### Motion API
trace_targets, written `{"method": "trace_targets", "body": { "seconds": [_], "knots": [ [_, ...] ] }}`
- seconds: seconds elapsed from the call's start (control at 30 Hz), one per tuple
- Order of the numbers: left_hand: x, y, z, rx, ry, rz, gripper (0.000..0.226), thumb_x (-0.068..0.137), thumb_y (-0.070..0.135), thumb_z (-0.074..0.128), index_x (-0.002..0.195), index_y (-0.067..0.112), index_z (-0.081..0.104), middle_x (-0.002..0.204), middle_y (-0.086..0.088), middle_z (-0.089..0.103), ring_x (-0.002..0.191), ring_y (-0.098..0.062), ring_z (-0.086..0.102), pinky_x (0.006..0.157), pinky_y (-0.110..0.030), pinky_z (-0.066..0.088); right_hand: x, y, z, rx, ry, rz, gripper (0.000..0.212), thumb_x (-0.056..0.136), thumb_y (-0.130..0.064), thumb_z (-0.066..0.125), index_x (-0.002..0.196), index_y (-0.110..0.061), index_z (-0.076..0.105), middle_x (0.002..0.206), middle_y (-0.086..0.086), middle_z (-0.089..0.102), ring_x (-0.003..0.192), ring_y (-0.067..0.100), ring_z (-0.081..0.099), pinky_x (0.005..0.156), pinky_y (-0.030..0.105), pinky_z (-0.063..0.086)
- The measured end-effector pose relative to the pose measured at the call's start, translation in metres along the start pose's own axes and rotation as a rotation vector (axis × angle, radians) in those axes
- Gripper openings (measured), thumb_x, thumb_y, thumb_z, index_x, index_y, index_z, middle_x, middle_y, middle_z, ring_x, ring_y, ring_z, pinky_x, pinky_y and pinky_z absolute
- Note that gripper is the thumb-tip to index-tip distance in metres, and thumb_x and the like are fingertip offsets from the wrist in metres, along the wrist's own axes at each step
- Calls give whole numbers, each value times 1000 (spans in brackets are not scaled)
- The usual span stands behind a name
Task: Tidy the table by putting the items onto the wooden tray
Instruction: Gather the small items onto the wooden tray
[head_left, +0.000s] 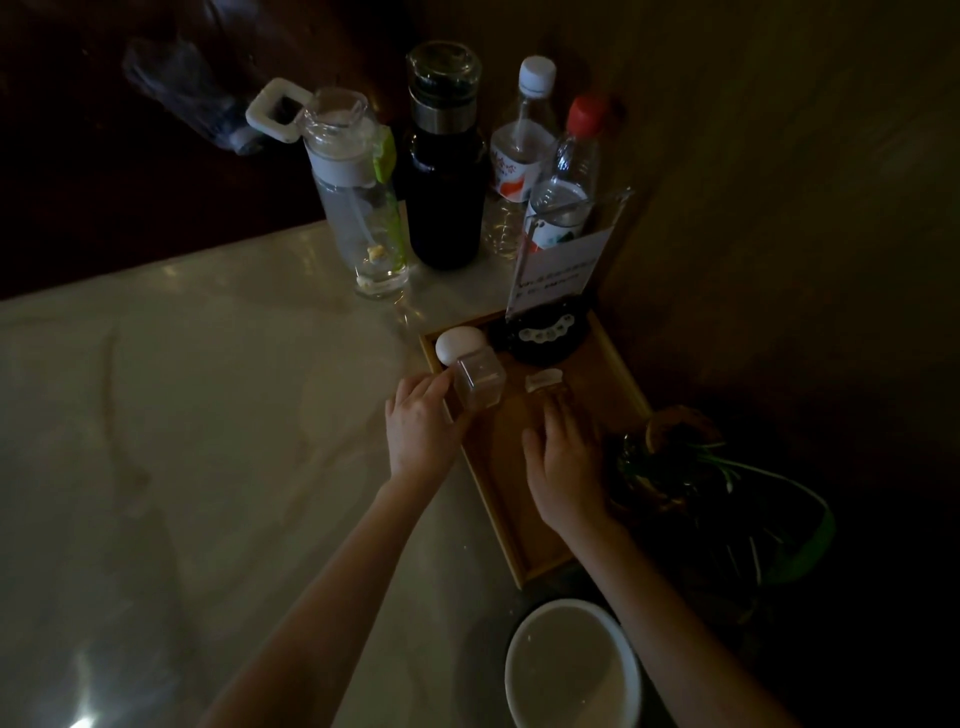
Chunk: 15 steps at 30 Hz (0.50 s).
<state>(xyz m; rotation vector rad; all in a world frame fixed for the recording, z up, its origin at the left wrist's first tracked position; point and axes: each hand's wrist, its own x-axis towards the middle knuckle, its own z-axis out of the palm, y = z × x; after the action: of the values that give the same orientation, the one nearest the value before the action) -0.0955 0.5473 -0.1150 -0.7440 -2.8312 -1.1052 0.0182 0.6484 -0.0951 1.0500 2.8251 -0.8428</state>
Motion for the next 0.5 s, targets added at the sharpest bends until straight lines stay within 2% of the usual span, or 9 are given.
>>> {"method": "trace_targets", "body": {
  "seconds": [0.1, 0.23, 0.37, 0.5],
  "knots": [
    [-1, -1, 2, -38, 2, 9, 42, 70, 23, 76, 108, 7, 64, 94, -13, 69, 96, -32, 57, 74, -40, 43, 5, -3, -2, 110, -23, 120, 57, 98, -34, 32, 147, -9, 14, 158, 10, 10, 146, 26, 8, 119, 43, 14],
    [-1, -2, 2, -87, 2, 10, 43, 70, 22, 76, 108, 6, 64, 93, -15, 68, 95, -32, 56, 77, -43, 49, 18, -3, -2, 58, -31, 212, 65, 97, -39, 30, 147, -8, 4, 158, 10, -1, 146, 29, 2, 118, 48, 16],
    [-1, -3, 2, -94, -11, 25, 46, 69, 24, 77, 109, 4, 63, 95, -14, 69, 96, -30, 55, 77, -31, 44, 33, -1, -2, -13, 21, 183, 64, 96, -36, 28, 145, 1, 13, 156, 20, 10, 144, 34, 7, 118, 49, 11],
    [-2, -5, 3, -67, -14, 55, 48, 68, 19, 78, 110, 3, 62, 97, -14, 69, 96, -31, 56, 78, -26, 42, 43, -2, -2, -48, 36, 298, 69, 96, -43, 27, 147, -5, 1, 158, 15, -3, 146, 30, -3, 118, 45, -1]
  ]
}}
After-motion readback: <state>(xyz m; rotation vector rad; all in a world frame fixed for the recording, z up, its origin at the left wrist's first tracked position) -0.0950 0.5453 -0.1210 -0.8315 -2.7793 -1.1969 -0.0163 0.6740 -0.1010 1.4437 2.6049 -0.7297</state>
